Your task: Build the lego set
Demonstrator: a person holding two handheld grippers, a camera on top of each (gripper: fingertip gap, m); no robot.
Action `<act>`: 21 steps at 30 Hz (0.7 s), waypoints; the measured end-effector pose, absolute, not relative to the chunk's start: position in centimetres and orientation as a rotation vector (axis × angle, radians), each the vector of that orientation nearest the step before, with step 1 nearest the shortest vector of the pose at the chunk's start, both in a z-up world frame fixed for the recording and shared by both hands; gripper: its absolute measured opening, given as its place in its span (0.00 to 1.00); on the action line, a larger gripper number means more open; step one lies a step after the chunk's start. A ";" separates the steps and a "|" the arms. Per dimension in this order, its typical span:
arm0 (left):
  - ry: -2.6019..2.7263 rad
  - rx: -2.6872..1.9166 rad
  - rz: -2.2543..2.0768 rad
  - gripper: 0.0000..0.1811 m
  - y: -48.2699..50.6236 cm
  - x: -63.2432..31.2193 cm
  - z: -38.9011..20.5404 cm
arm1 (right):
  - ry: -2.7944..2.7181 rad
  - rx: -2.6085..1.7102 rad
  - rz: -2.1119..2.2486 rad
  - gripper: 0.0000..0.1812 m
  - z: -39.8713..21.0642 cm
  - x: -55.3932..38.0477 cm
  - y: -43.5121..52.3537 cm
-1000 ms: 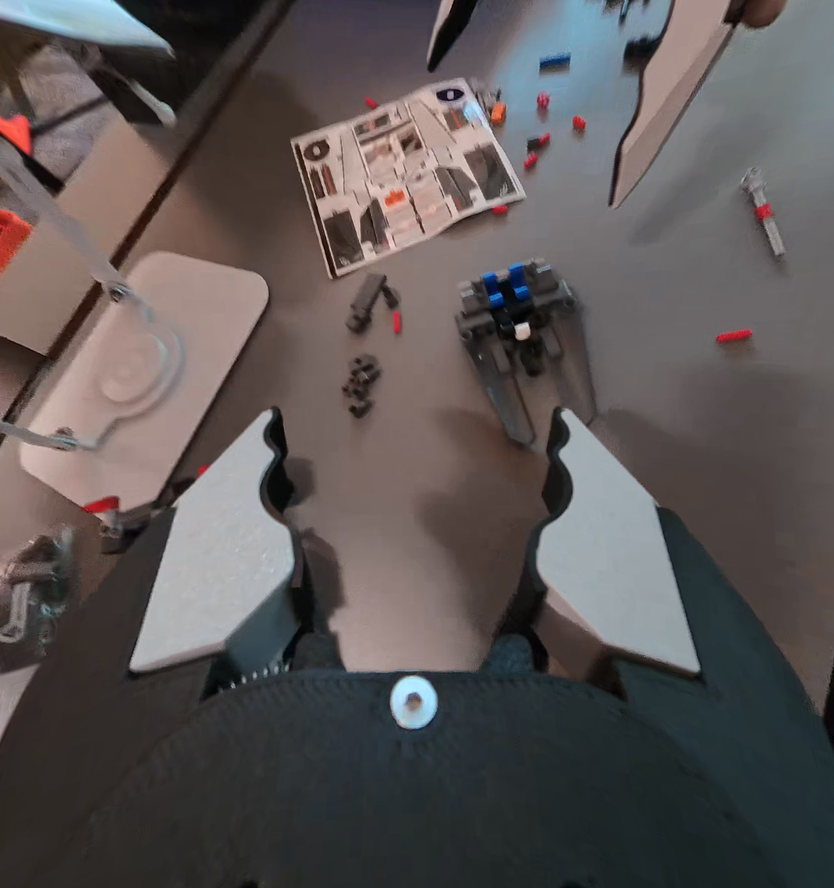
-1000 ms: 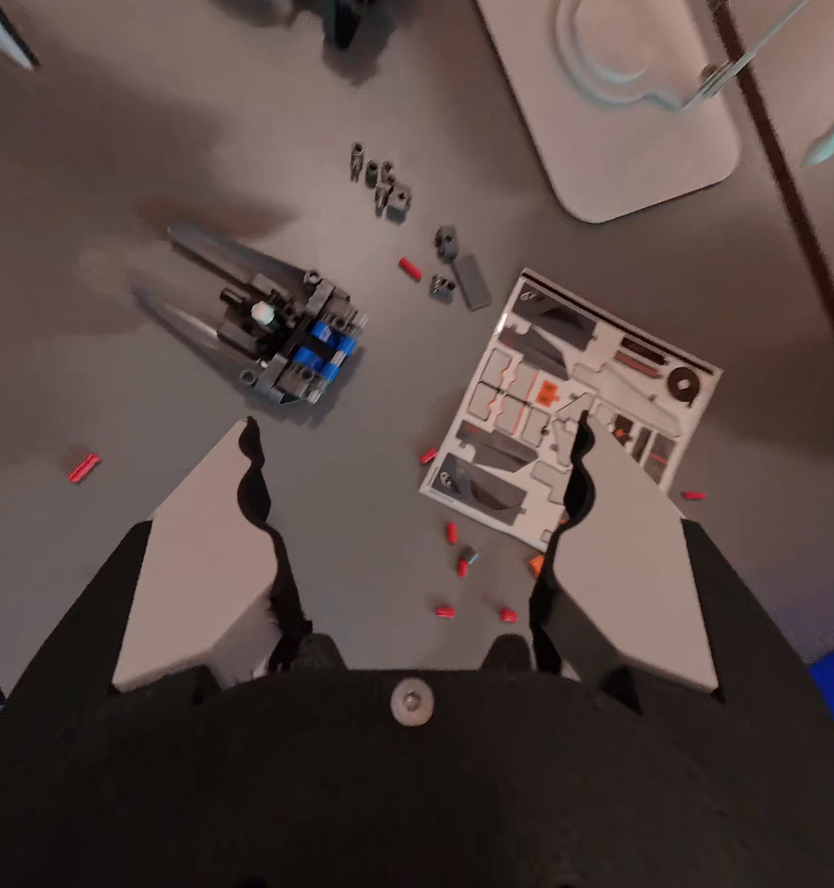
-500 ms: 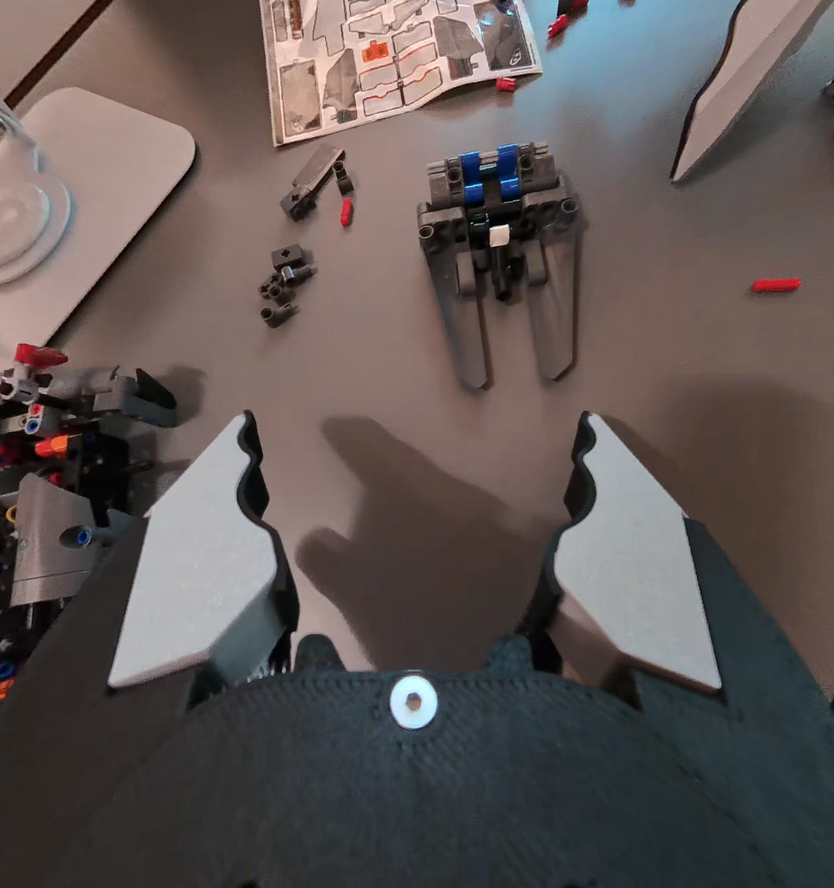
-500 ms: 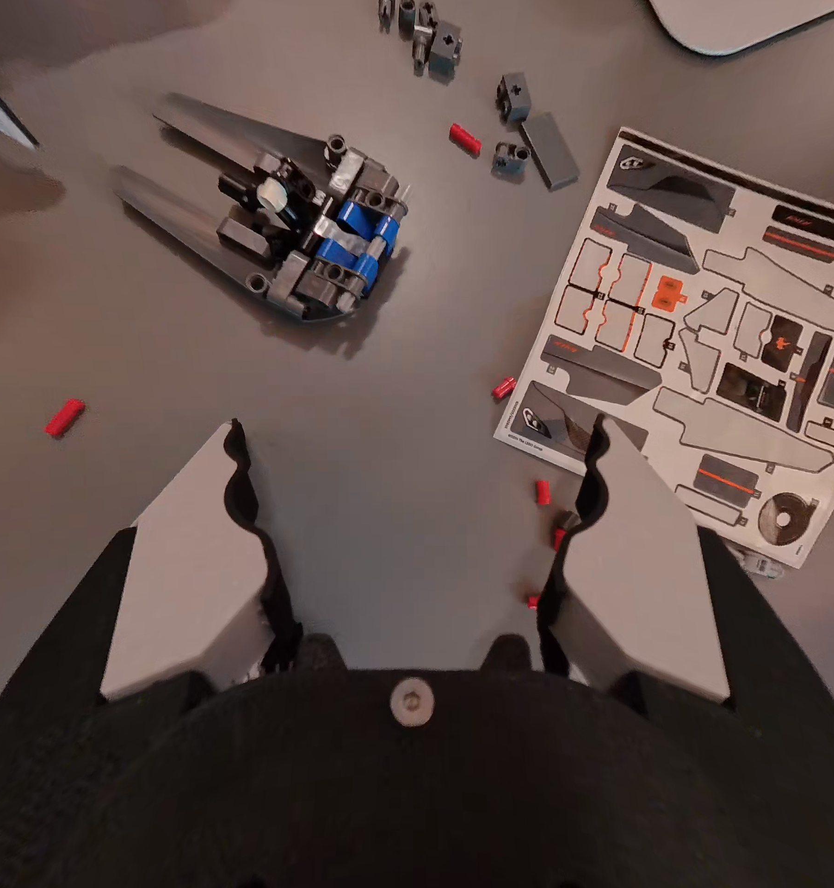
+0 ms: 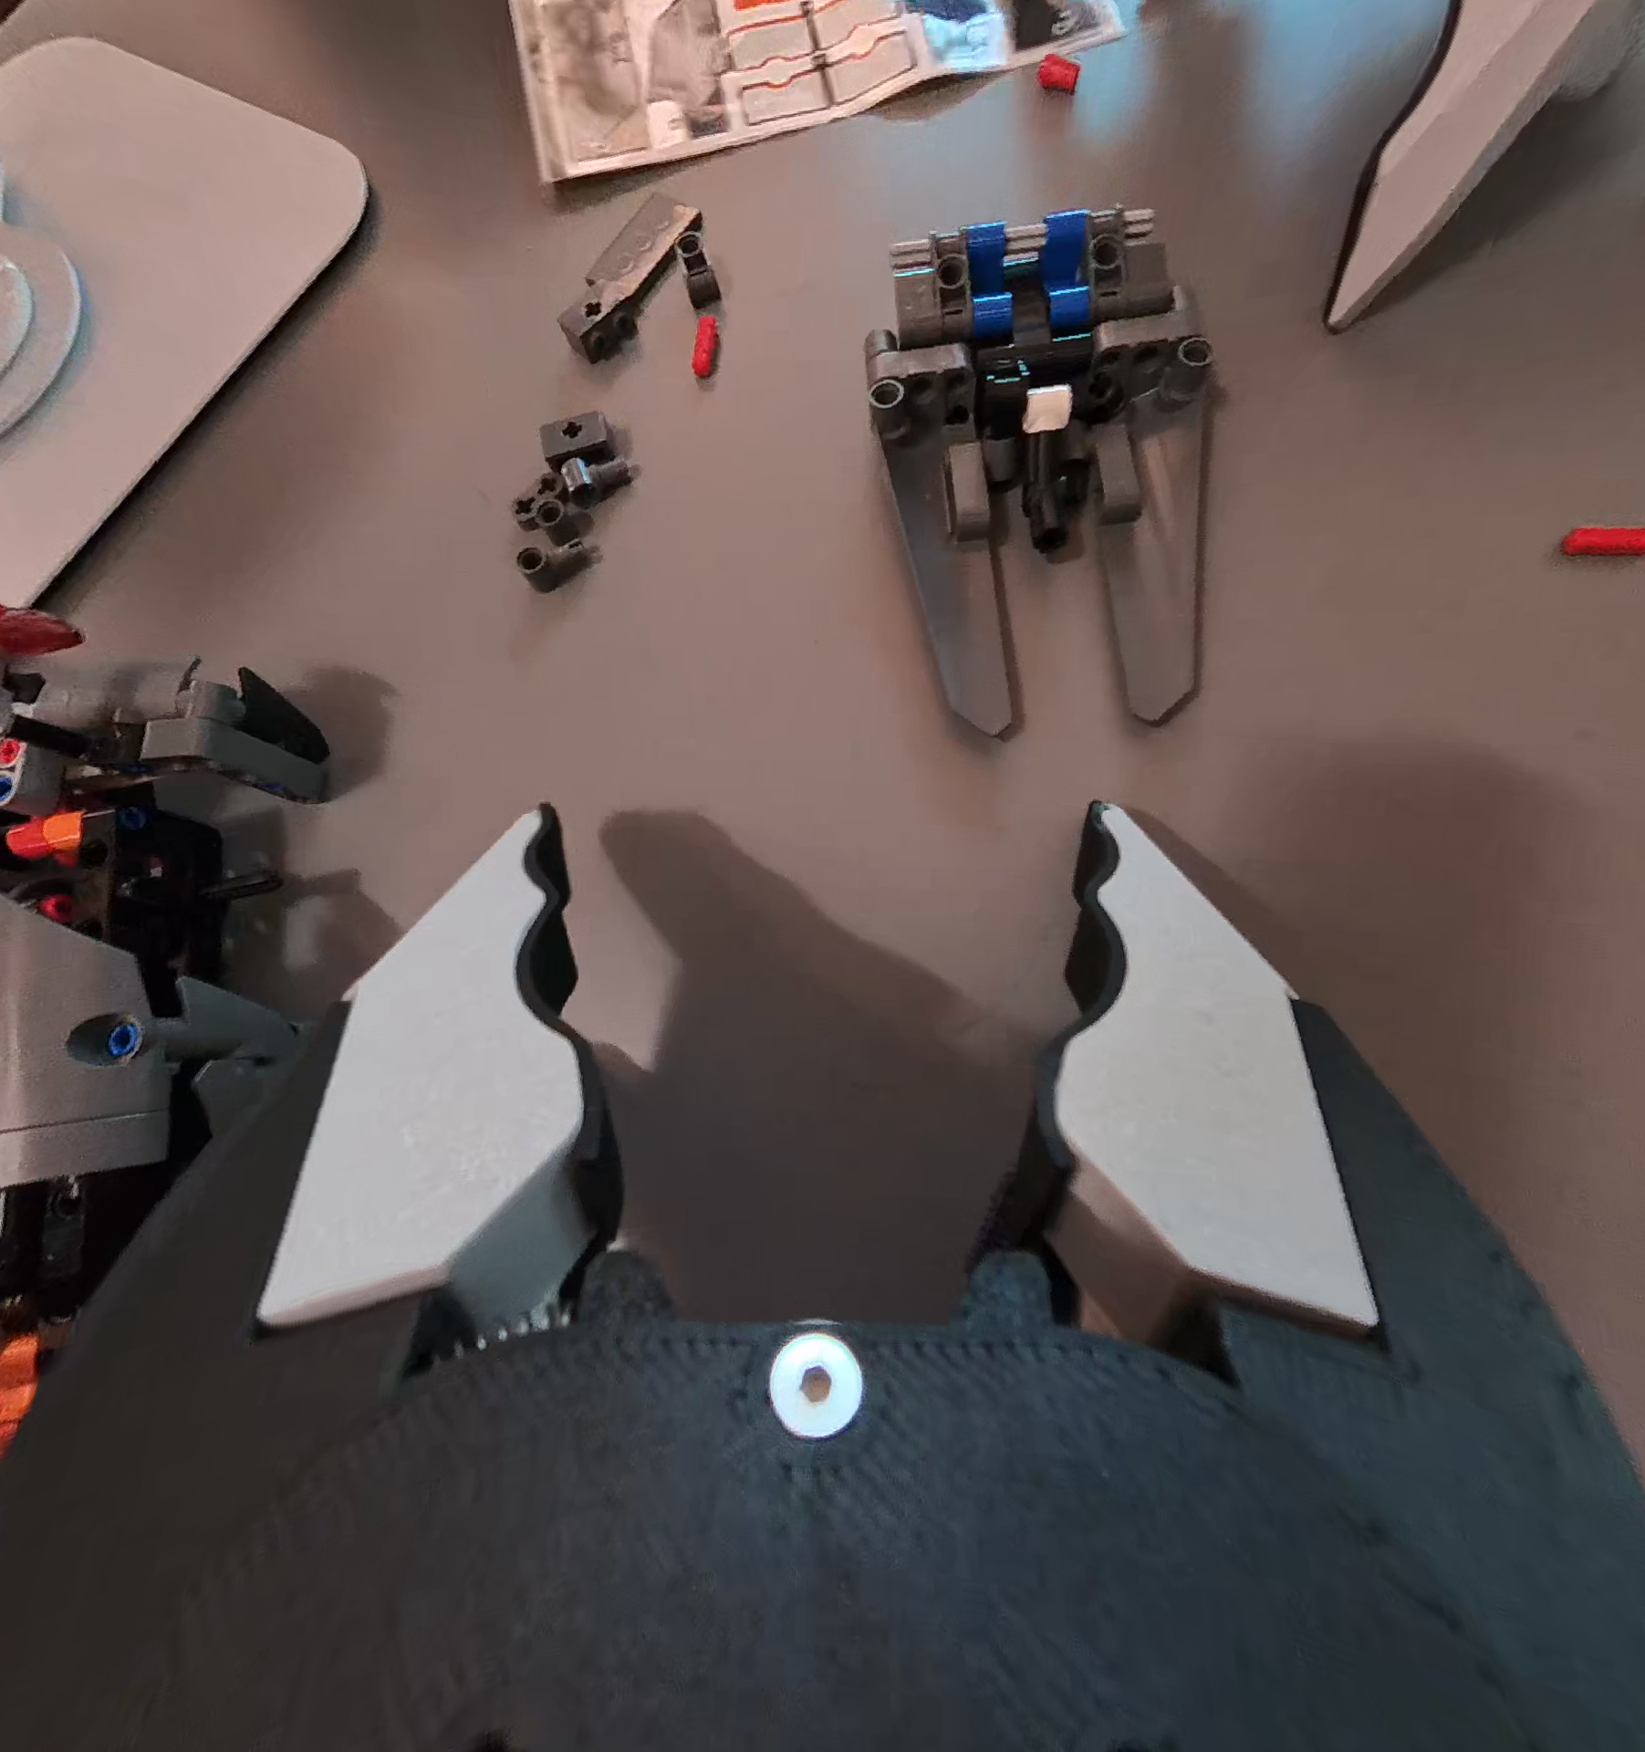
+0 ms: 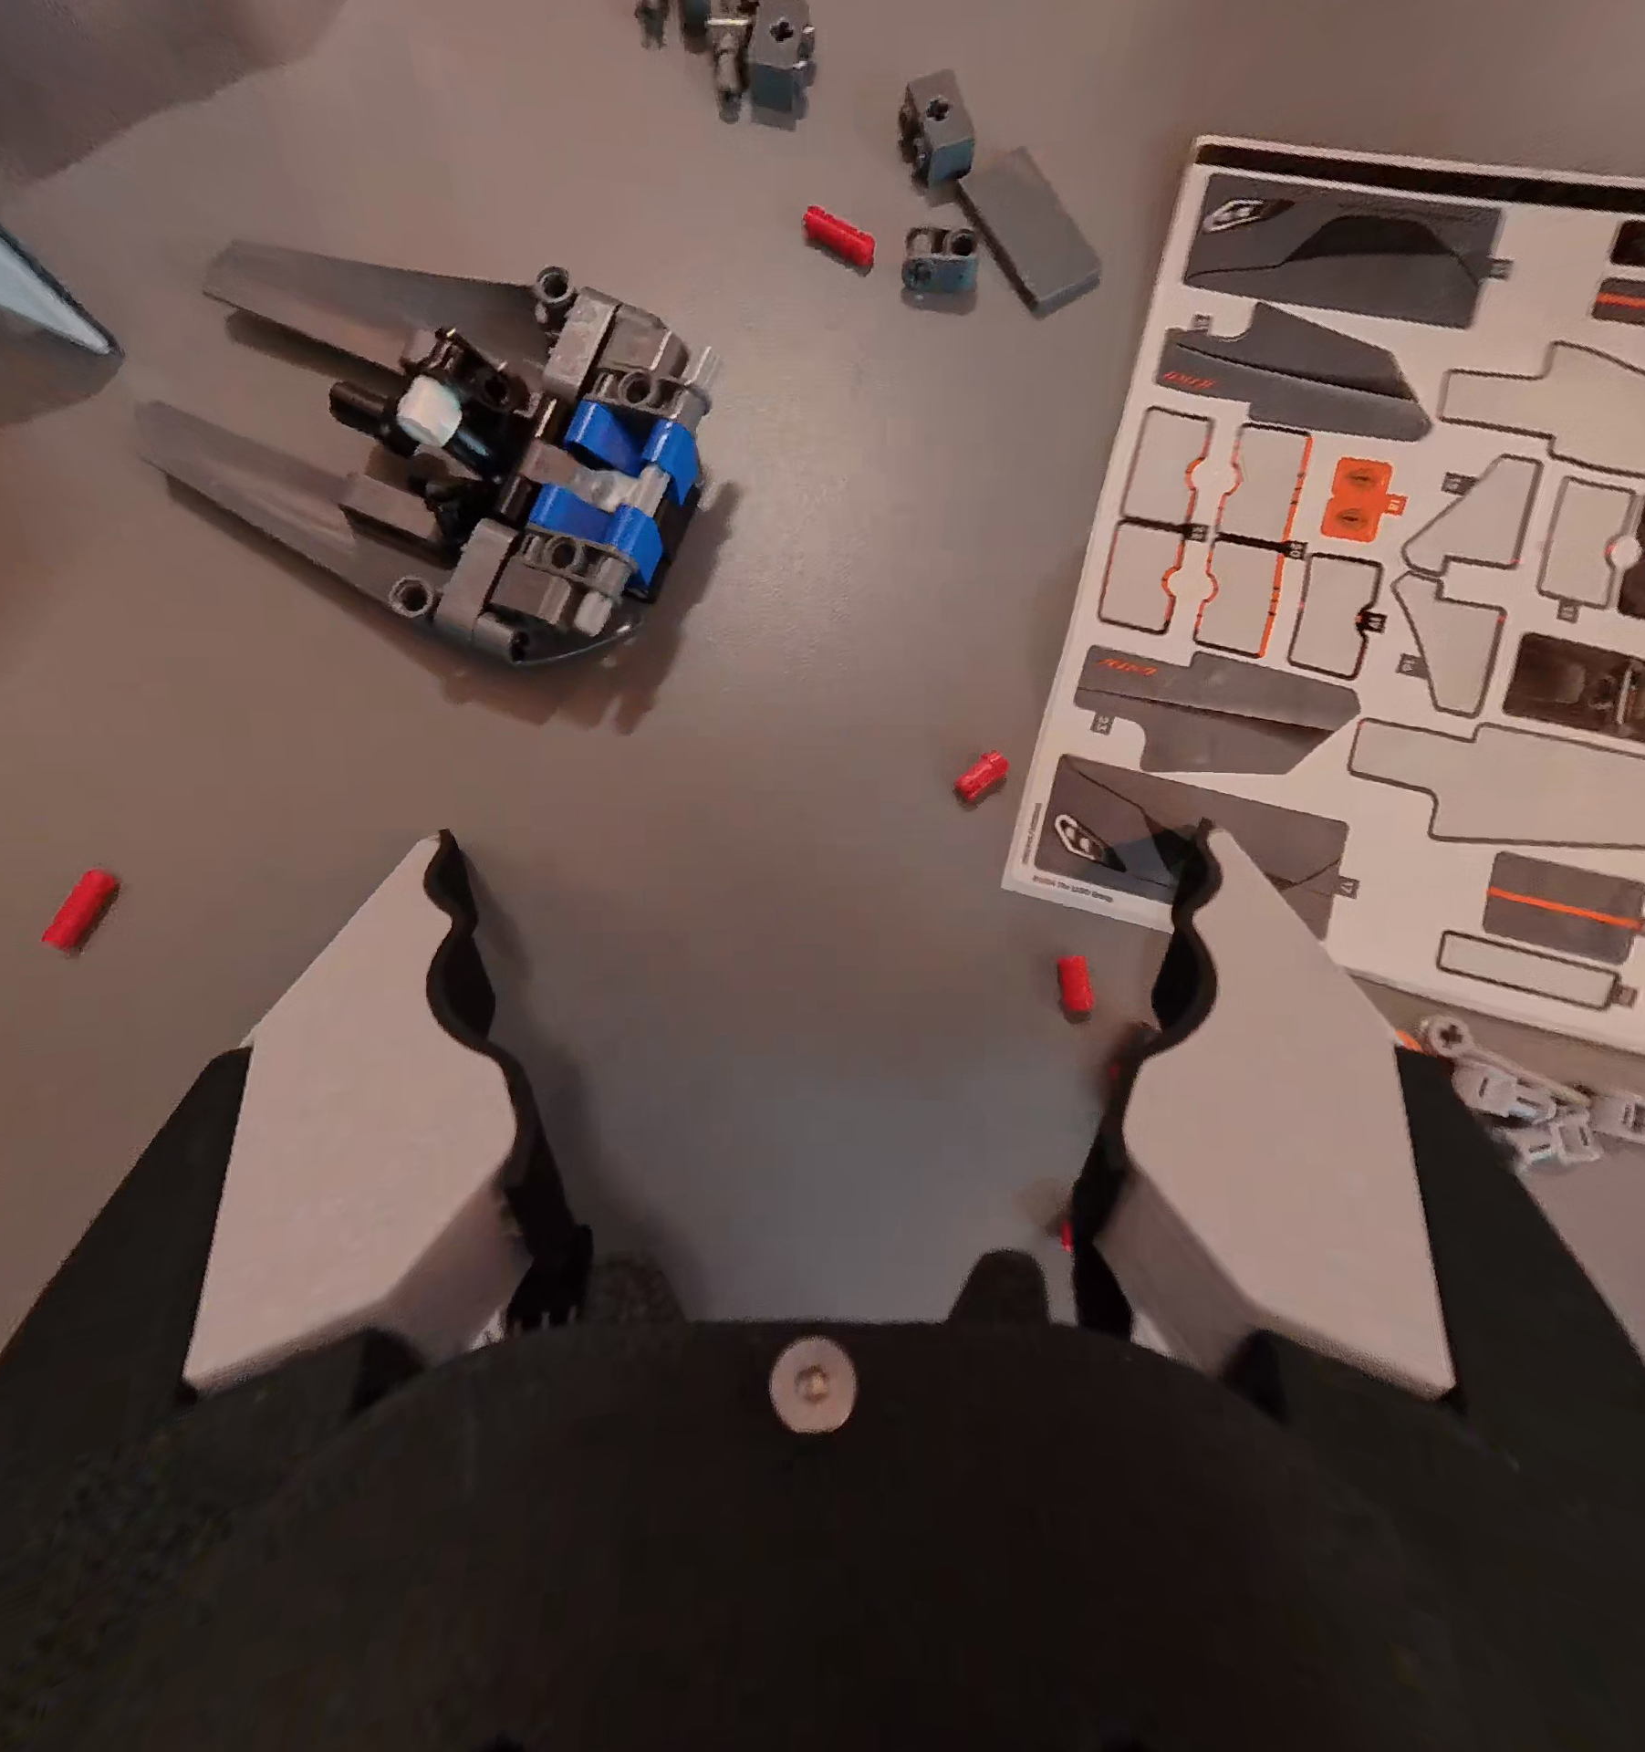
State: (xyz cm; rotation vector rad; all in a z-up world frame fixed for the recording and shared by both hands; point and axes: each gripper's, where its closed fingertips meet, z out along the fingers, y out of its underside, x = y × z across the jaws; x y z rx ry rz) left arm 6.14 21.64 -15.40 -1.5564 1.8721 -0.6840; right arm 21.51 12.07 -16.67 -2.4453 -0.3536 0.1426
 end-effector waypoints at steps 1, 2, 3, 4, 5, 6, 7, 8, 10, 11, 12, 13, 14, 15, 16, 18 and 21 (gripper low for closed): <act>1.866 -1.562 -0.680 0.59 21.8 6.1 -15.4 | -0.326 -2.443 0.133 0.77 -16.6 21.8 12.1; 1.864 -1.570 -0.680 0.60 21.8 6.1 -15.4 | -0.315 -2.442 0.130 0.77 -16.6 21.9 12.1; 1.854 -1.577 -0.672 0.61 22.0 6.1 -15.4 | -0.313 -2.437 0.128 0.77 -16.6 21.9 12.1; 1.846 -1.579 -0.665 0.62 22.1 6.2 -15.4 | -0.306 -2.432 0.126 0.77 -16.6 21.9 12.1; 1.847 -1.584 -0.670 0.61 22.1 6.1 -15.4 | -0.296 -2.426 0.121 0.77 -16.6 22.0 12.1; 1.834 -1.599 -0.662 0.63 22.3 6.0 -15.5 | -0.287 -2.420 0.113 0.78 -16.6 22.0 12.1; 1.823 -1.607 -0.655 0.63 22.5 6.0 -15.5 | -0.279 -2.413 0.107 0.79 -16.6 22.1 12.2; 1.821 -1.606 -0.654 0.63 22.4 6.0 -15.5 | -0.269 -2.407 0.103 0.80 -16.6 22.2 12.2; 1.799 -1.595 -0.629 0.65 22.6 6.1 -15.3 | -0.239 -2.403 0.100 0.82 -16.7 22.5 12.1; 1.789 -1.587 -0.617 0.66 22.7 6.1 -15.2 | -0.223 -2.401 0.100 0.82 -16.7 22.7 12.1; 1.780 -1.582 -0.607 0.67 22.8 6.1 -15.2 | -0.208 -2.398 0.099 0.84 -16.8 22.8 12.2; 1.774 -1.585 -0.603 0.68 22.9 6.0 -15.2 | -0.193 -2.396 0.093 0.85 -16.8 22.9 12.2; 1.771 -1.592 -0.603 0.68 23.0 6.0 -15.2 | -0.183 -2.395 0.088 0.85 -16.8 23.0 12.1; 1.774 -1.603 -0.611 0.67 23.0 5.9 -15.3 | -0.180 -2.391 0.088 0.85 -16.8 23.0 12.1; 1.774 -1.614 -0.617 0.66 23.0 5.9 -15.3 | -0.180 -2.385 0.088 0.84 -16.8 22.9 12.1; 1.771 -1.638 -0.623 0.66 23.2 6.0 -15.4 | -0.174 -2.379 0.081 0.84 -16.7 23.0 12.1; 1.769 -1.694 -0.638 0.69 23.5 6.0 -15.8 | -0.158 -2.375 0.058 0.85 -16.6 23.2 12.1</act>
